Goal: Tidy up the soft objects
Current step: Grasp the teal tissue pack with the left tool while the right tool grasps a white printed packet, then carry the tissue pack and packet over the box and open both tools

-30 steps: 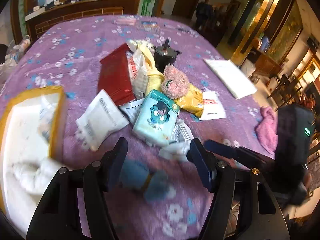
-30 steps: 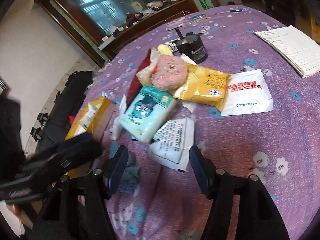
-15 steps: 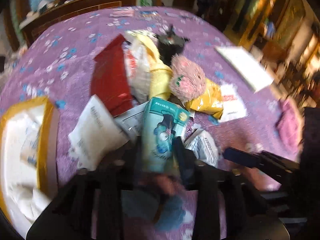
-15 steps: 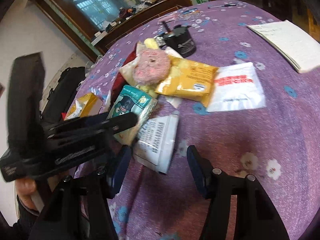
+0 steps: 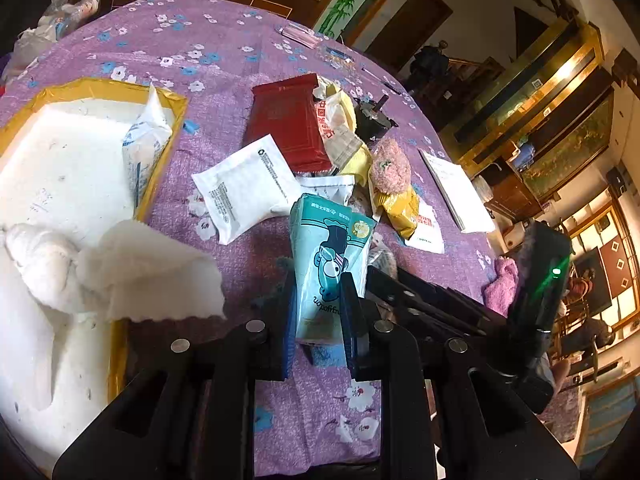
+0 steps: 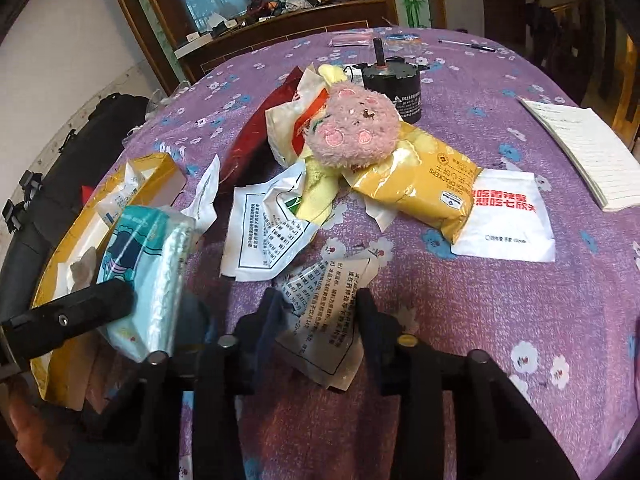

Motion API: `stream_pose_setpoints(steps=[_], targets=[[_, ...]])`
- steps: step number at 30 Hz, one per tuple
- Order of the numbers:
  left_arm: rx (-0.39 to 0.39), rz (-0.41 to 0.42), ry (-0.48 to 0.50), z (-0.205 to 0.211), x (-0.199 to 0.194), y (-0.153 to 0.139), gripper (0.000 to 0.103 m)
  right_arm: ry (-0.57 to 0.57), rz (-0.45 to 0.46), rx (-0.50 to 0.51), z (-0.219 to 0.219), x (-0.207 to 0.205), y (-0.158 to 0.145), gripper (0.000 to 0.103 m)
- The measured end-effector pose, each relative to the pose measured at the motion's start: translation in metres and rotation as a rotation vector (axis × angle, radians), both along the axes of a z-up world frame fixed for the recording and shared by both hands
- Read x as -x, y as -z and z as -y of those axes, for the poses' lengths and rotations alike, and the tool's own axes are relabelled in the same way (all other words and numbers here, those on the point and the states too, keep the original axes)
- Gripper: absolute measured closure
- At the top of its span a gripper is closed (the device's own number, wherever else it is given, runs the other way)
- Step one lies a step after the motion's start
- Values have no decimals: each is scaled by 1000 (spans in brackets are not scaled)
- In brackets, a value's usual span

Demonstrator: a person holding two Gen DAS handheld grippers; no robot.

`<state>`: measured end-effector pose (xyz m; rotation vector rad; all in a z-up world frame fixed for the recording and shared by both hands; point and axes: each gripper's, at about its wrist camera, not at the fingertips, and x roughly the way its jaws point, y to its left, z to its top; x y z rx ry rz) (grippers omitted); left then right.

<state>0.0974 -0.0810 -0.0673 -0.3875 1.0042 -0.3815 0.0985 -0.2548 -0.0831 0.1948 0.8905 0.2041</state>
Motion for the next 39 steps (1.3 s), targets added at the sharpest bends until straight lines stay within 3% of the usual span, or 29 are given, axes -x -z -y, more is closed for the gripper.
stream_pose_setpoints(steps=[11,23,27,39], targets=[[43,-2,-5,-5,18,-7,85,-26,38,-155,10,18,-21,70],[69,66,-55,-28,37,-46,85,-108,137,-213,-9,30,-53,70],[62,82,-132,-59,44,-56,84,-160,164,-219,-23,29,-60,70],[12,72,-366,-162,50,-53,84,-347,109,-251,-111,-1,-60,70]])
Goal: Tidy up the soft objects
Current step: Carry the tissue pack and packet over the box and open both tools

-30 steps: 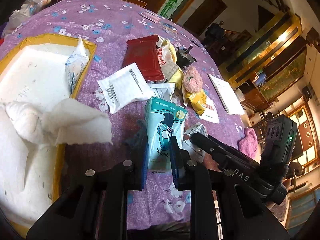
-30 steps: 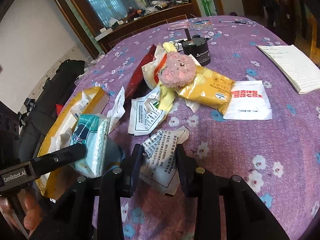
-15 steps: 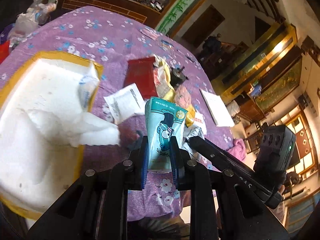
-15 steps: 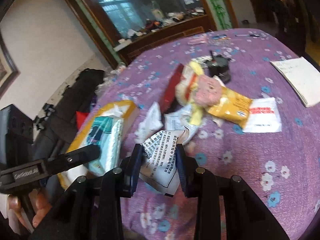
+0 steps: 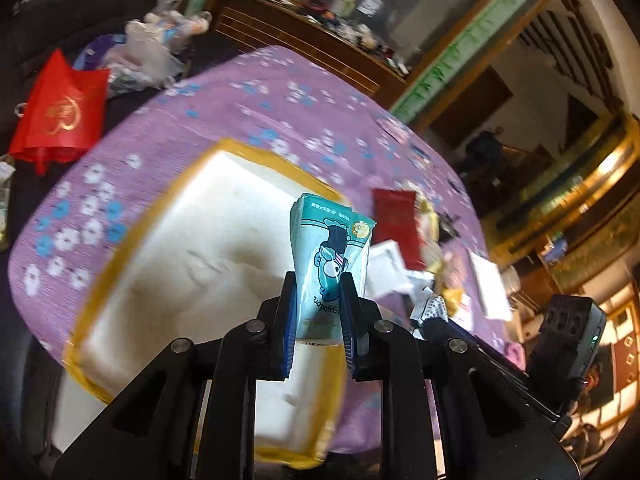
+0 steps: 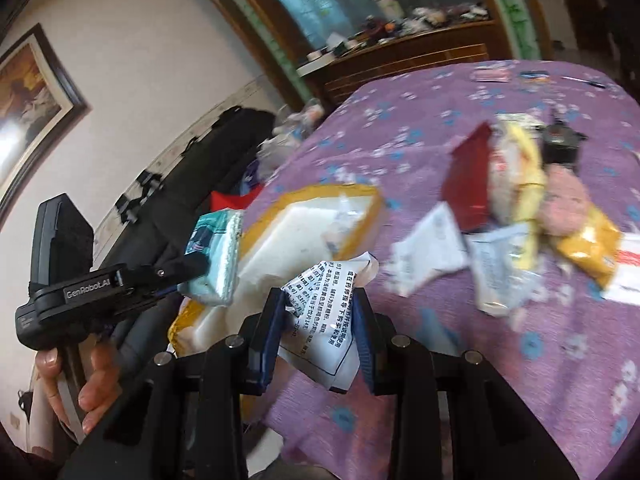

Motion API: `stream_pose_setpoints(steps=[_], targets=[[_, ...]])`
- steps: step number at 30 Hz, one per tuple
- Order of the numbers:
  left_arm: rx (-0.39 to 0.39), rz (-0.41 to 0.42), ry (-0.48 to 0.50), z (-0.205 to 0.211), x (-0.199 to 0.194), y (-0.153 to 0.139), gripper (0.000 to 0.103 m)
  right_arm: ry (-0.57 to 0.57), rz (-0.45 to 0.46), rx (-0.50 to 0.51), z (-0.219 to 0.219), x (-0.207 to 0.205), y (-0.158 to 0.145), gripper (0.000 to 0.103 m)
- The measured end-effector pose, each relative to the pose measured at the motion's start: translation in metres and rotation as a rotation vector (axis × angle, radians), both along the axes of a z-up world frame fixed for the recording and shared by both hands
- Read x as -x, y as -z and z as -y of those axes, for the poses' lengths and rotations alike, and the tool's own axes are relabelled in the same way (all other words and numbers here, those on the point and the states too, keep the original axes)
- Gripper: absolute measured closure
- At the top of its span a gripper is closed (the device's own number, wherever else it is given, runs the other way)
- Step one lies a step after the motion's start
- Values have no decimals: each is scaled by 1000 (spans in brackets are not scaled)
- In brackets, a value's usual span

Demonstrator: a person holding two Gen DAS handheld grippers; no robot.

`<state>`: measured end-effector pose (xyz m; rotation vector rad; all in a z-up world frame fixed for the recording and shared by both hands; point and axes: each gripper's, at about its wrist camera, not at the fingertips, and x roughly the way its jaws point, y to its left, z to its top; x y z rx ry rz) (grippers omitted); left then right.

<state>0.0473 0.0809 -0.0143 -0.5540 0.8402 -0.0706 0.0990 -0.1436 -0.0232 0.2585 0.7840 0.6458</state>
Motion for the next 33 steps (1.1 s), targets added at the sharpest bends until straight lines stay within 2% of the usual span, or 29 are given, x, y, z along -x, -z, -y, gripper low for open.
stream_pose_setpoints(steps=[5,9,14,17,20,24,25,27,28,29,31,33], targets=[[6,-50,-50,-25,-7,16,84,-42,-55,10,-35,-19,13,70],[-4,-67,-66,-40,-12,23,84,-55,-21,18,-52,-27,5,70],[-28,-107,-60,-45,-31,39,84,-51,-6,87,-83,-47,9,70],[-52,-132,-64,-45,-39,48,84,-44,-19,142,-96,-58,23,70],[-108,-130,-58,-40,-44,51,84,-50,-45,178,-103,-60,39,69],[-145,-134,-57,-37,-51,58,82,-41,-32,199,-106,-56,41,66],[-146,-118,-53,-36,-50,57,79,-36,-21,212,-106,-55,39,60],[-122,-88,-54,-36,-45,53,65,-33,-5,195,-102,-51,35,58],[-101,-62,-51,-36,-40,50,52,-47,6,164,-98,-47,30,56],[-94,-50,-53,-36,-38,47,46,-50,12,151,-97,-47,27,54],[-100,-25,-70,-32,-28,39,45,-35,34,130,-89,-38,18,46],[-105,7,-70,-26,-15,29,45,-32,44,109,-79,-29,12,46]])
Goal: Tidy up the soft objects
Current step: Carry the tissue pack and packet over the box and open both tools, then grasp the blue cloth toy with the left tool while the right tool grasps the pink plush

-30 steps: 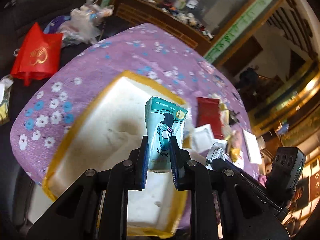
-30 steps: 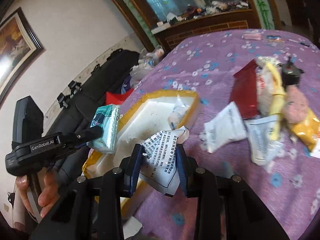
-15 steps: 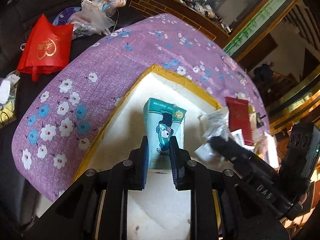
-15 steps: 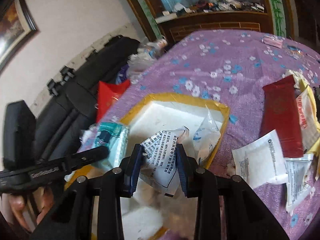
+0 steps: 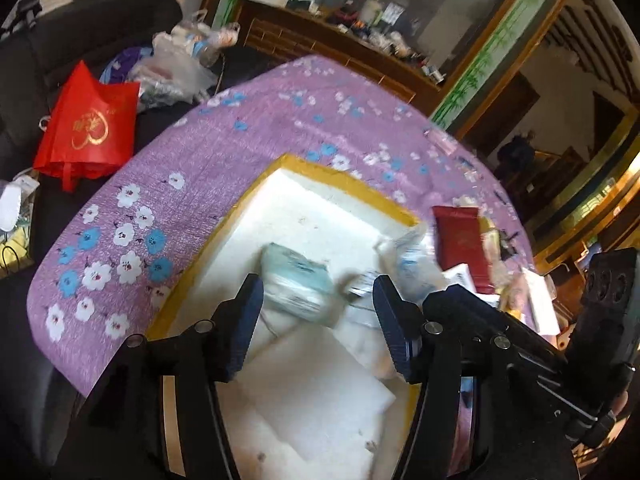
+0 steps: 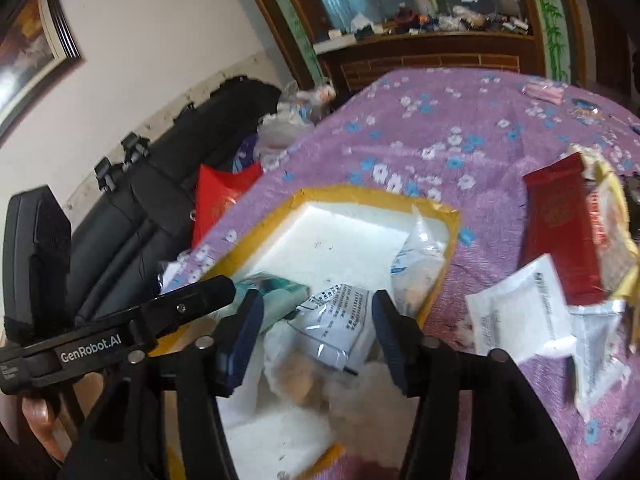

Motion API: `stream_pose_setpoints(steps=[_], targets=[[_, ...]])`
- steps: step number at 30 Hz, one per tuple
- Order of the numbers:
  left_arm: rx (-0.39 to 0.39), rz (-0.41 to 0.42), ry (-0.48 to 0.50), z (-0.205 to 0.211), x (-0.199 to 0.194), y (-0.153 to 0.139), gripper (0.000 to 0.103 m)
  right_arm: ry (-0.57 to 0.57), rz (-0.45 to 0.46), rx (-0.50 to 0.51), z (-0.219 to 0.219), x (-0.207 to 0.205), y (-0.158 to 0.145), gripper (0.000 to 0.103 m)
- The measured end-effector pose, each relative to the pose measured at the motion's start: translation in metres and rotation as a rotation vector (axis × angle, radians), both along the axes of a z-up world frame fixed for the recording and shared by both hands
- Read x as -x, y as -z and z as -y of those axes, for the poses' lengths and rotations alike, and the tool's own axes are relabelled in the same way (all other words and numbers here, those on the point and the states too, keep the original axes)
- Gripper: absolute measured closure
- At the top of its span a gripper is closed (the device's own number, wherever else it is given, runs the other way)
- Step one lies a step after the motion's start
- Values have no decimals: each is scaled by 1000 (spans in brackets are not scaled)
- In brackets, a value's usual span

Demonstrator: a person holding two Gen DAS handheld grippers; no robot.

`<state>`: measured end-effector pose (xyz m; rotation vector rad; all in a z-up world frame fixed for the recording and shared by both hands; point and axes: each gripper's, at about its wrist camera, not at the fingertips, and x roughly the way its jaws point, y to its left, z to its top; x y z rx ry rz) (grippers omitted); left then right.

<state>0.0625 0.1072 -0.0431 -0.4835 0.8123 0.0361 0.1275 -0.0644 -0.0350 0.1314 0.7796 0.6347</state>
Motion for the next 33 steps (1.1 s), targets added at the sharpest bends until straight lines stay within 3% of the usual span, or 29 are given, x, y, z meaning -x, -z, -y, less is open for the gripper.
stream_pose_setpoints(steps=[2,5,7,9,13,18,21,26,33], targets=[[-22,39,-6,9,14,-11,46,6,12,-25,15,11,-7,46],[-120,78,14,36,29,-26,42,15,17,-71,42,25,-14,46],[-211,73,41,60,34,-32,42,37,-23,-107,63,29,-10,46],[-240,74,56,76,36,-34,42,68,-62,-148,86,35,-3,46],[-245,106,109,109,41,-36,42,145,-53,-107,120,49,3,46],[-175,57,232,145,34,-30,42,205,-73,-114,155,60,8,45],[-191,30,267,162,34,-31,42,240,-83,-138,174,64,10,45],[-217,-3,299,177,32,-27,43,293,-90,-124,194,63,14,45],[-150,-65,360,189,15,-12,43,339,-95,-122,219,55,23,45]])
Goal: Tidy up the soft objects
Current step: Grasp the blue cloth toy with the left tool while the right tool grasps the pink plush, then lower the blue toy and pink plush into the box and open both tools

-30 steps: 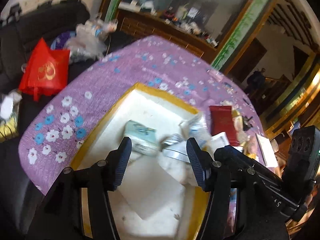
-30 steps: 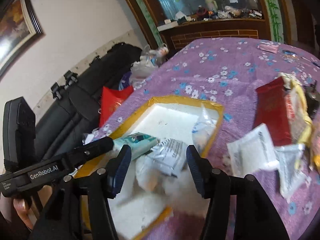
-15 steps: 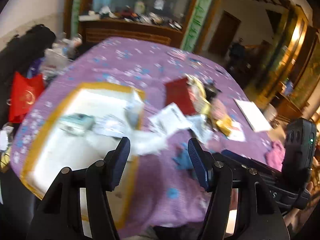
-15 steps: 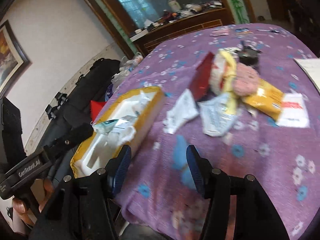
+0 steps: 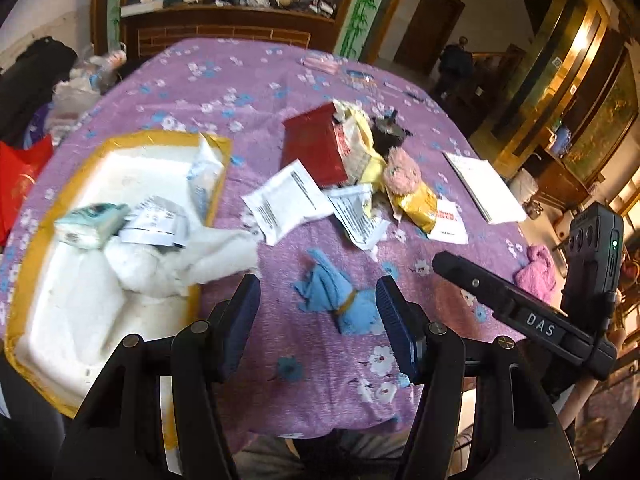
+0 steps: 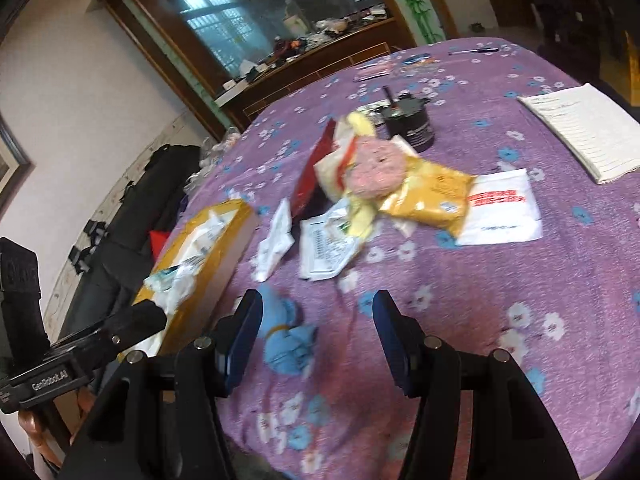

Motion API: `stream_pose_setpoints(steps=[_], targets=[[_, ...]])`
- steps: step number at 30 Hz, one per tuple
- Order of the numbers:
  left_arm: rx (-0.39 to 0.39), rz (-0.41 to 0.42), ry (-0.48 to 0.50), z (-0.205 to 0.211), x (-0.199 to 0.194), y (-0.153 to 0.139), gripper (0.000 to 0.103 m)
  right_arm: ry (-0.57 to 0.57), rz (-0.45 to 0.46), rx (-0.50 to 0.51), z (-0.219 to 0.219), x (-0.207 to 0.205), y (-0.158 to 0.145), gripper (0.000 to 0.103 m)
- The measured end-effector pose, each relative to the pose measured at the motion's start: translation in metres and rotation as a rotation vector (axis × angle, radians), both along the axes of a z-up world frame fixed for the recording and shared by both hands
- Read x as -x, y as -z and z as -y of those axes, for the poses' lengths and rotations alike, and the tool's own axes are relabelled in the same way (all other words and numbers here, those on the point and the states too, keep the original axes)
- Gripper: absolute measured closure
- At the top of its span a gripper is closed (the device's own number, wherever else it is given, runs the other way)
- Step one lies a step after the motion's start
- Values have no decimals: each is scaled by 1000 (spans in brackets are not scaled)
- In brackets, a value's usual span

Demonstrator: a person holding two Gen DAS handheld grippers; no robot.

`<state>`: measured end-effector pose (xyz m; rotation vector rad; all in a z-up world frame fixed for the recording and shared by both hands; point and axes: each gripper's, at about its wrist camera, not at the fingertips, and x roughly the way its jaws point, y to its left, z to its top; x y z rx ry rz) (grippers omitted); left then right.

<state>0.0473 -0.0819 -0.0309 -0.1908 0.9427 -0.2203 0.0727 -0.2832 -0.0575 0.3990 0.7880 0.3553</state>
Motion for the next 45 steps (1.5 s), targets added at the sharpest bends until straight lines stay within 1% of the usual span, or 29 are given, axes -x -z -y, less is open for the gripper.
stream_pose_setpoints(steps=[2,4,6,8,10,13,14,16,18,19,20,21,23,24,25,26,27,30,33,34,38,41,43,45], targets=[[9,-21,29,6,-3,5,43,-4,-6,-7,4,-5,2,45],[15,-68,59,15,-10,16,43,-6,-5,8,7,-10,3,45],[10,-113,64,22,-15,27,43,0,-5,33,9,-14,3,45],[3,-148,70,29,-20,36,43,1,-14,34,13,-20,2,43],[14,-164,87,36,-26,43,43,-1,-12,19,19,-28,-1,39],[5,-213,118,50,-36,55,43,13,2,43,22,-43,-8,39],[-6,-227,133,55,-39,60,43,14,8,49,20,-47,-10,39],[-54,-236,122,63,-44,70,43,6,18,64,15,-59,-13,39],[-74,-242,90,62,-49,79,53,13,34,80,8,-71,-17,39],[-76,-228,65,60,-49,78,61,23,37,93,4,-78,-17,39],[-72,-229,61,58,-49,77,68,32,31,95,2,-84,-16,39],[-67,-228,55,55,-48,76,72,47,22,88,1,-89,-13,39],[-46,-223,48,49,-46,77,75,53,9,59,-1,-100,-7,40],[-33,-221,48,46,-45,77,76,65,7,63,-2,-104,-5,40],[-22,-218,43,43,-43,77,76,89,3,71,-3,-106,-1,46],[-11,-213,40,42,-40,77,76,96,-1,73,-3,-107,1,51],[-3,-208,44,40,-37,75,76,99,-9,73,-4,-108,3,58],[32,-179,54,35,-28,71,76,125,-32,60,0,-101,8,61],[75,-161,73,31,-20,67,76,141,-32,33,7,-88,4,63],[84,-152,79,29,-18,64,76,130,-25,6,10,-77,2,63],[115,-123,79,20,-9,51,76,45,-7,-23,-5,-53,-5,64],[131,-103,66,6,0,30,76,-33,-7,-48,-24,-35,-16,64],[125,-73,63,-7,8,13,76,-81,-9,-68,-40,-26,-23,64],[103,-42,42,-24,18,-5,76,-146,4,-90,-59,-17,-31,64]])
